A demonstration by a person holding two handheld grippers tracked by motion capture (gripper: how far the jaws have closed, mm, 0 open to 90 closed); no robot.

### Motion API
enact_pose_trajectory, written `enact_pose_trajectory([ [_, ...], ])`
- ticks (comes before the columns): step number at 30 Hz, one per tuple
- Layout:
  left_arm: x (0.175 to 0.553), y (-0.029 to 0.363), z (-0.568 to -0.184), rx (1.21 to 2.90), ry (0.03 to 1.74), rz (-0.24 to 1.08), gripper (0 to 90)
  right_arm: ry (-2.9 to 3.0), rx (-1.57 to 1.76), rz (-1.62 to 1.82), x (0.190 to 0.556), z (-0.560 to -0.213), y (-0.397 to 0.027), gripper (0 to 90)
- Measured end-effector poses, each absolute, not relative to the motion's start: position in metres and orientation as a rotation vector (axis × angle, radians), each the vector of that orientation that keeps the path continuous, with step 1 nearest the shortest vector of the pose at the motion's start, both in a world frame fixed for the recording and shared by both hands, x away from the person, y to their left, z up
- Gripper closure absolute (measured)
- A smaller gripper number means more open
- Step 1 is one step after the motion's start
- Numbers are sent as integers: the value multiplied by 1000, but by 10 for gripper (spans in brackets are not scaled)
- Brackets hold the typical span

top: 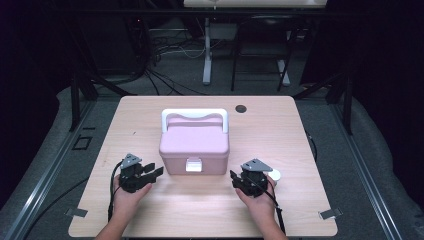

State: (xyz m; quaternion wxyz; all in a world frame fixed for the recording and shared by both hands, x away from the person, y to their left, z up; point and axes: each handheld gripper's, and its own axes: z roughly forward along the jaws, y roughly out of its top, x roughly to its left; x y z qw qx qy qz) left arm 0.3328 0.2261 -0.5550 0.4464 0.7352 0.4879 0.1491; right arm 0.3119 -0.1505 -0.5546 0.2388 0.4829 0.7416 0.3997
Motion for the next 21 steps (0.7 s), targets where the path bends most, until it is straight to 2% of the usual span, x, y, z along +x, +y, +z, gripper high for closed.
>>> enact_pose_trajectory([
  [6, 339, 225, -550, 1807, 1204, 365, 607, 2015, 1333, 1111, 319, -552, -155, 518],
  [14, 351, 230, -546, 1782, 1225, 380, 737, 2016, 1357, 1109, 327, -546, -156, 534],
  [20, 358, 227, -543, 1772, 1223, 392, 831, 2015, 1345, 1133, 335, -541, -153, 615],
  [21, 361, 225, -543, 1775, 1216, 398, 849, 2010, 1347, 1131, 340, -541, -152, 652],
])
